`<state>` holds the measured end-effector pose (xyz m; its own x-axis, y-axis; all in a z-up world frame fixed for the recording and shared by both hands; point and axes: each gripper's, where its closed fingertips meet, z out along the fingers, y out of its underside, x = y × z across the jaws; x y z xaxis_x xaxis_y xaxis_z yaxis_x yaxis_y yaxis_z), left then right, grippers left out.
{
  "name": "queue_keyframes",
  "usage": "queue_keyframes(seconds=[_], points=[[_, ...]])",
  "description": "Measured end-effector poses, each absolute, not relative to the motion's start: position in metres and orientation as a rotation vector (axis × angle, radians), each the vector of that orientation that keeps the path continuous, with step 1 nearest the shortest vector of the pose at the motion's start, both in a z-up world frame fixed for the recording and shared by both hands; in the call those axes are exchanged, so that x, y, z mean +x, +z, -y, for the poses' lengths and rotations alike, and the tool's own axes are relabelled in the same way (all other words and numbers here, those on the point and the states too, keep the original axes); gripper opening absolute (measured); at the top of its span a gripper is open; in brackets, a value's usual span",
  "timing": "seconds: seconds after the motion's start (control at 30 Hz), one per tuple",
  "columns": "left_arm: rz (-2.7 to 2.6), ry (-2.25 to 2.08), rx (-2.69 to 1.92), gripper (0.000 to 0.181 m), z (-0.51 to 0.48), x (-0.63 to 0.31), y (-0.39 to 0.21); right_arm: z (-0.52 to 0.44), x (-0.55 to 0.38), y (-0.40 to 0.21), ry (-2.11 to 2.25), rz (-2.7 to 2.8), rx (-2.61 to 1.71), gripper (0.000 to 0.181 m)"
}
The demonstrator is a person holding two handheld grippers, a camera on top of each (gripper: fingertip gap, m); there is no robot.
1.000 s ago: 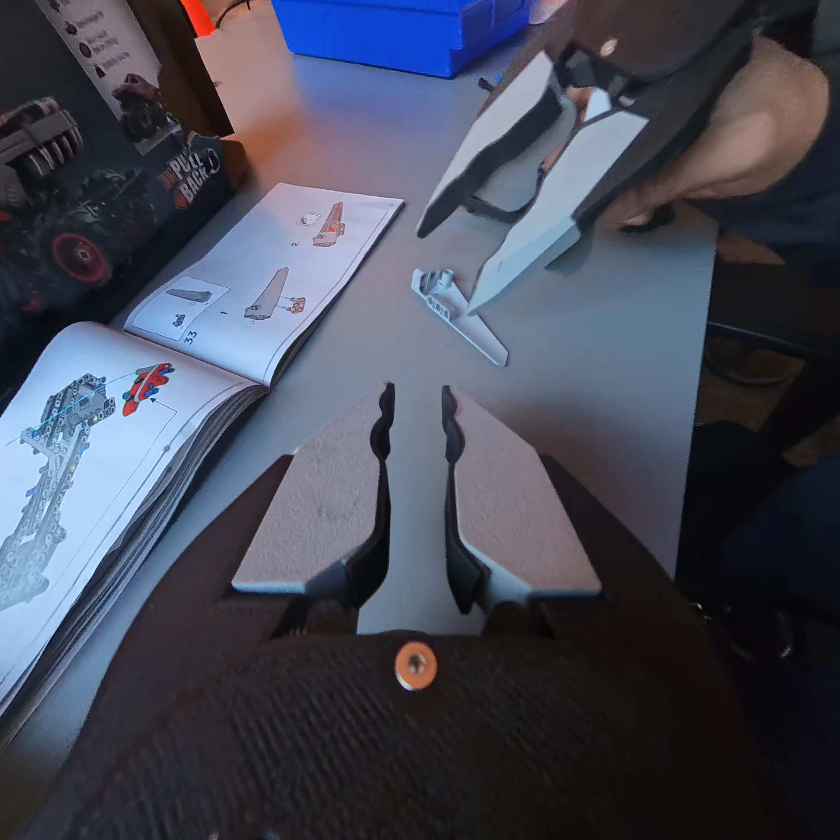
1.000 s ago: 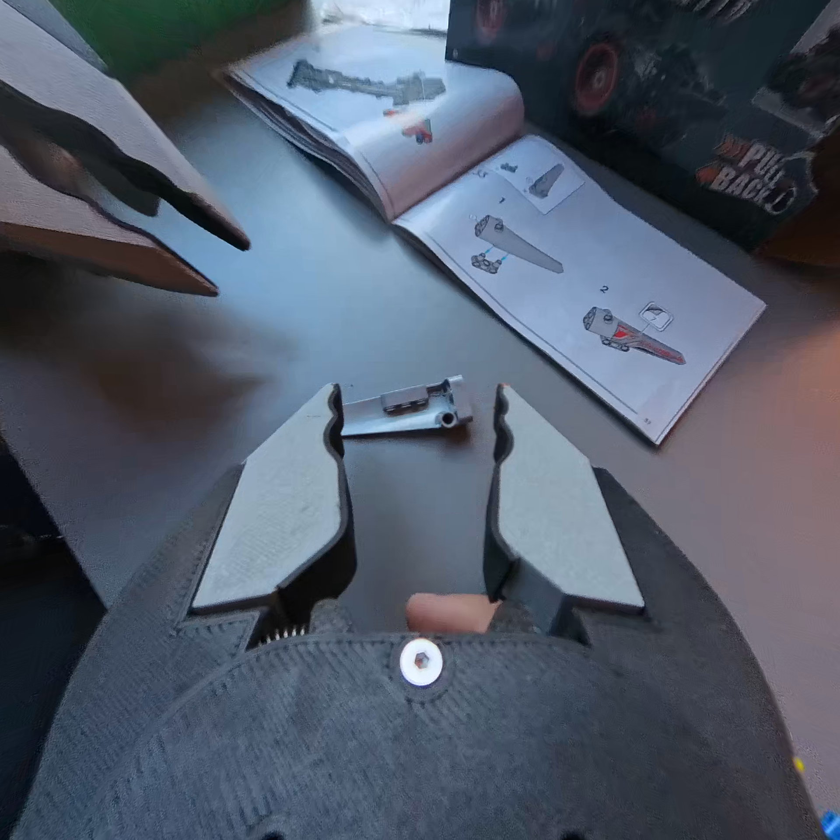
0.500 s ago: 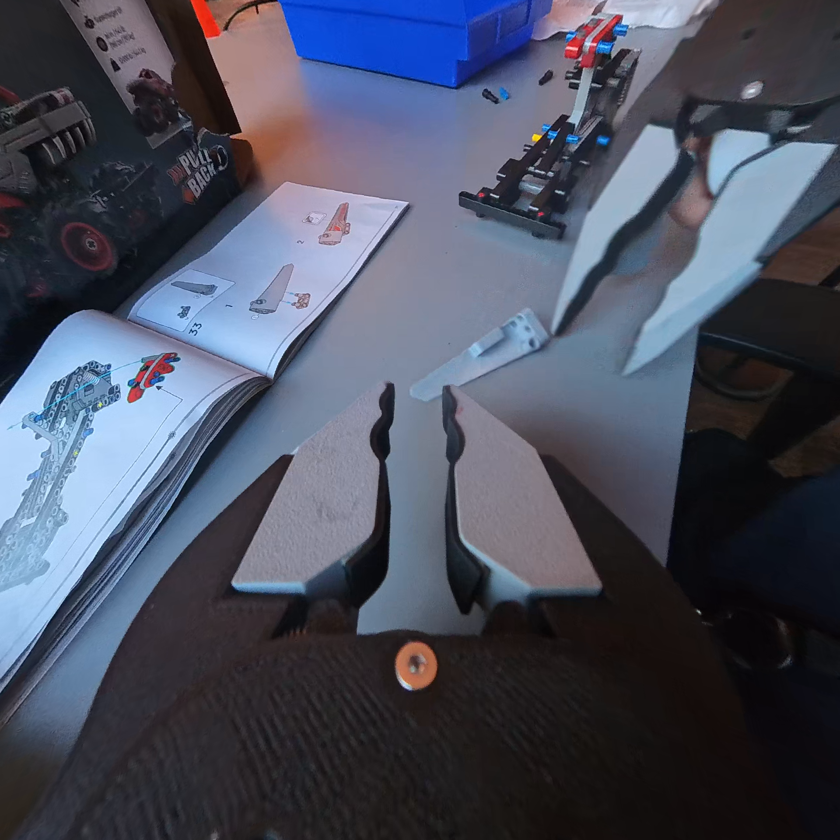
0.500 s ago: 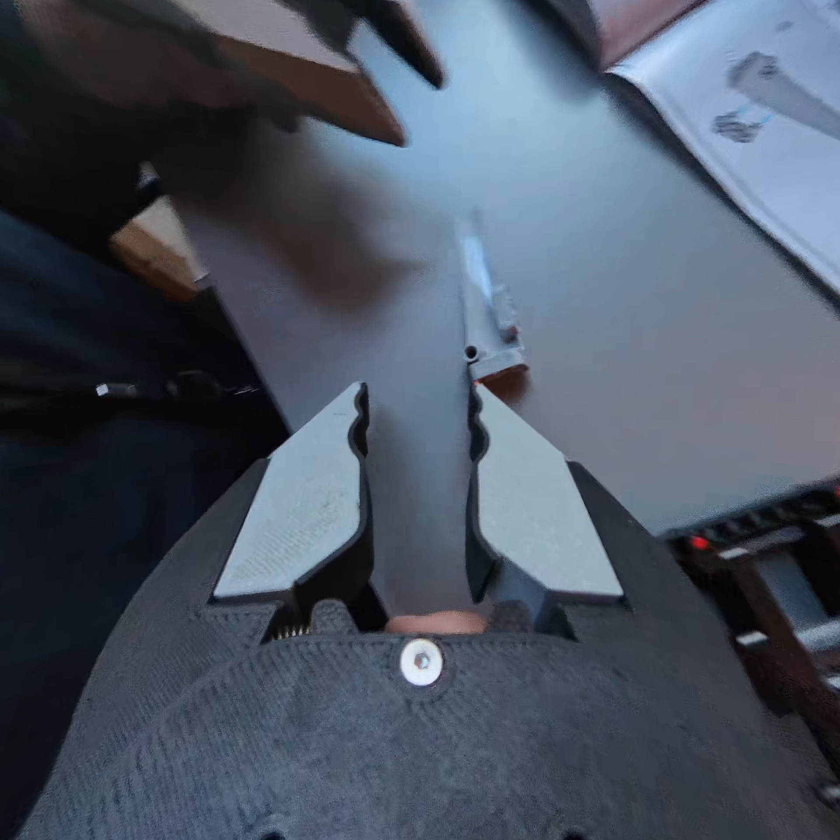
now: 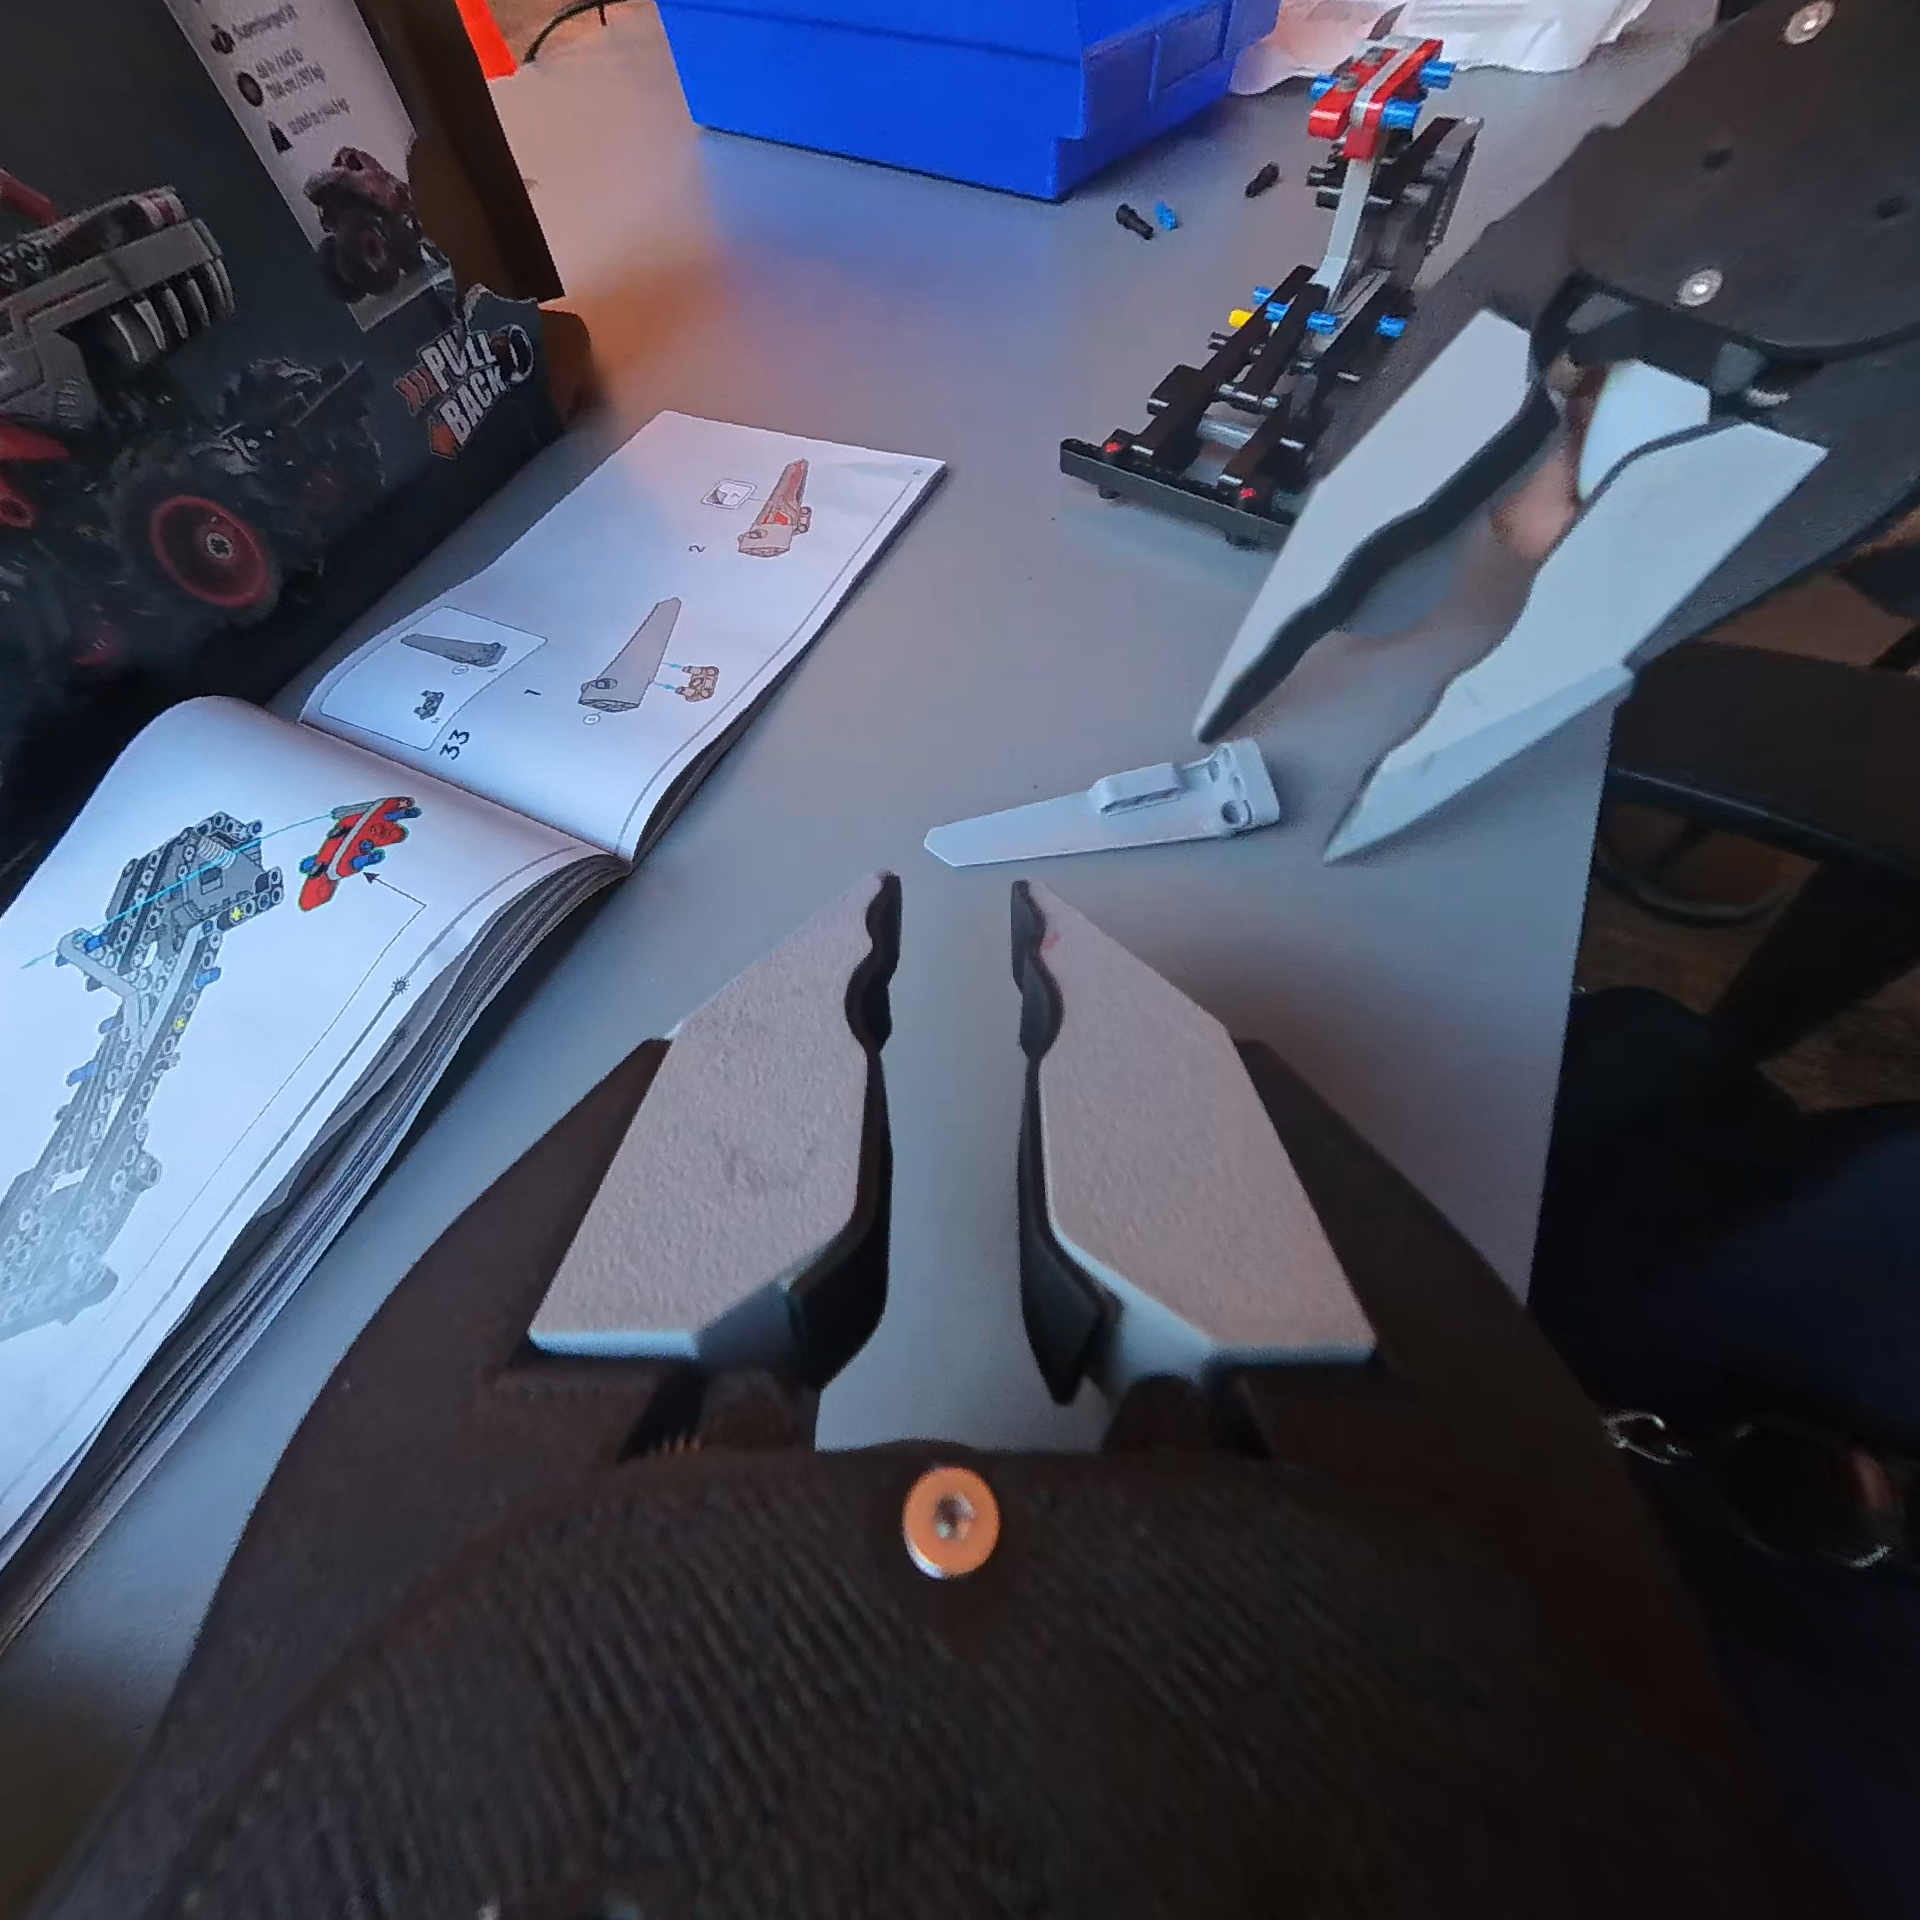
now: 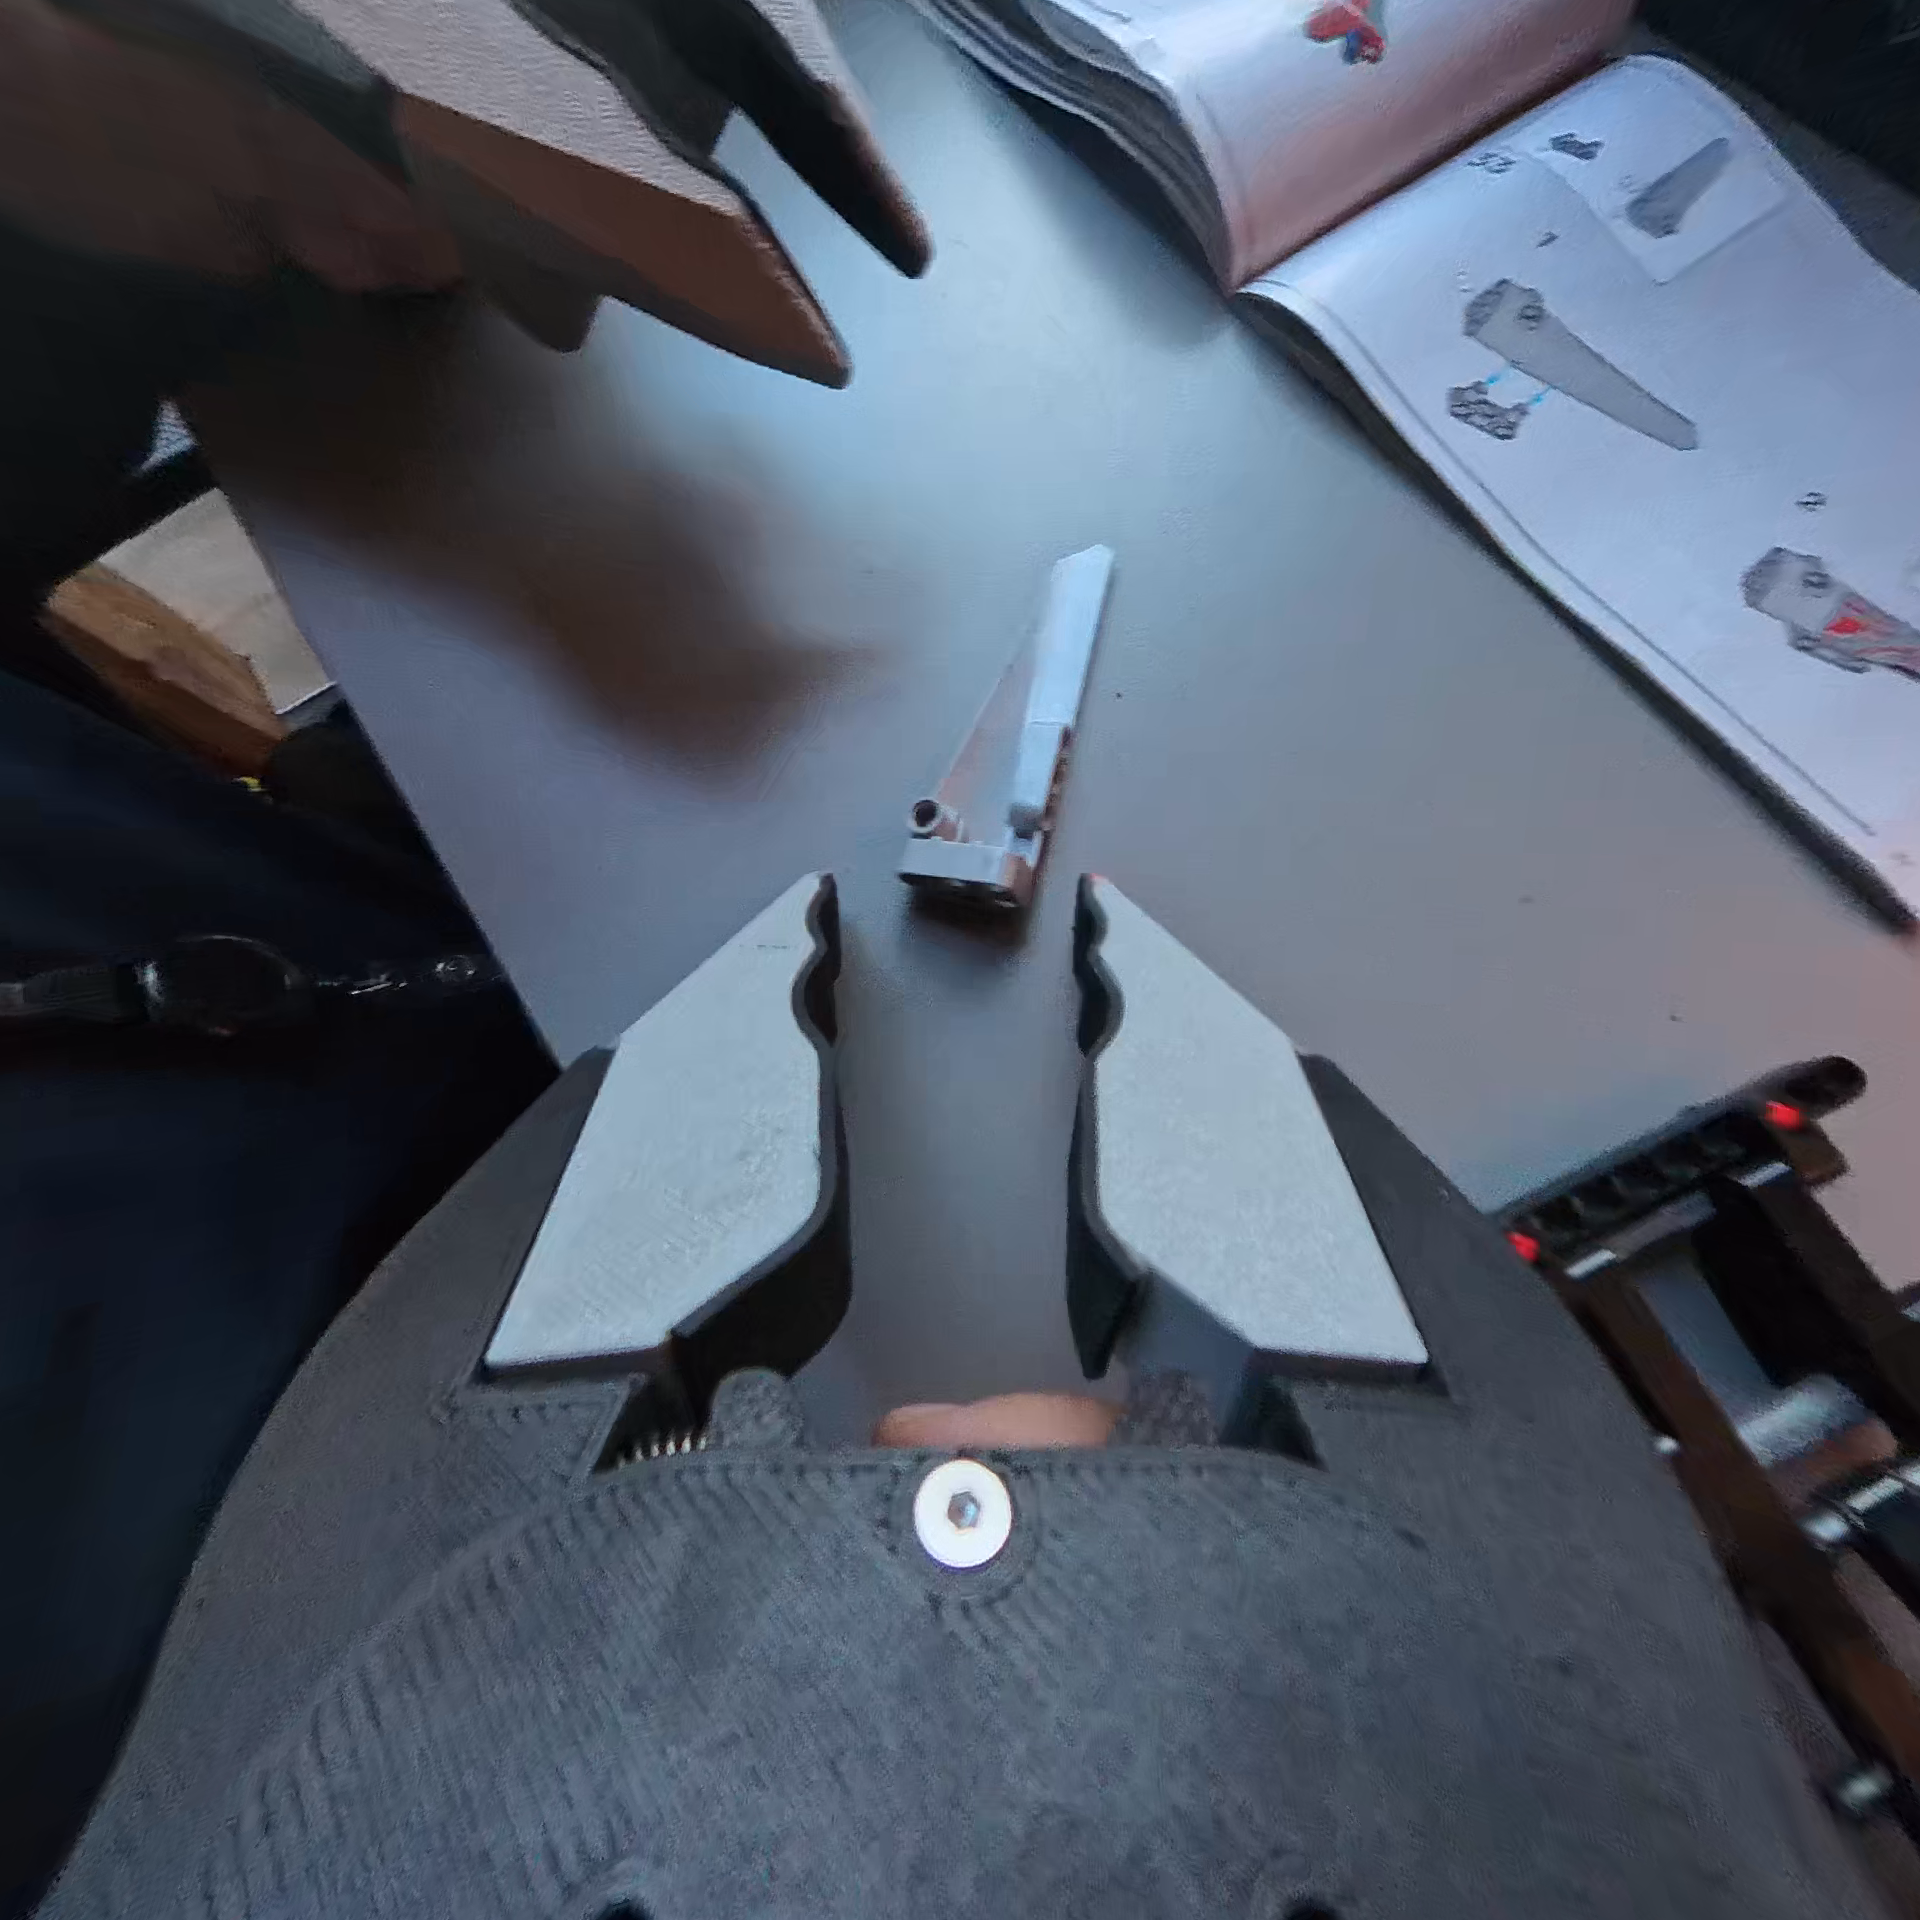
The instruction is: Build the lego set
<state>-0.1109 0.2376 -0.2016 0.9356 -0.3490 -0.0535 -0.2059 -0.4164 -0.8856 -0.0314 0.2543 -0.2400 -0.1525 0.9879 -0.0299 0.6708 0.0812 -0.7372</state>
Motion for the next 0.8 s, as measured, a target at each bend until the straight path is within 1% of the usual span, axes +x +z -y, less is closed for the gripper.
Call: queue_keyframes(seconds=[0.17, 0.5, 0.8], points=[[-0.392, -0.165, -2.012, 0.018, -0.238, -0.112, -0.201, -0.232, -0.030, -0.242, 0.894, 1.962, -1.577, 0.041], [-0.382, -0.140, -2.012, 0.018, -0.238, -0.114, -0.201, -0.247, -0.026, -0.231, 0.876, 1.860, -1.507, 0.039], [-0.350, -0.113, -2.011, 0.019, -0.236, -0.118, -0.200, -0.250, -0.042, -0.186, 1.037, 1.692, -1.230, 0.042]])
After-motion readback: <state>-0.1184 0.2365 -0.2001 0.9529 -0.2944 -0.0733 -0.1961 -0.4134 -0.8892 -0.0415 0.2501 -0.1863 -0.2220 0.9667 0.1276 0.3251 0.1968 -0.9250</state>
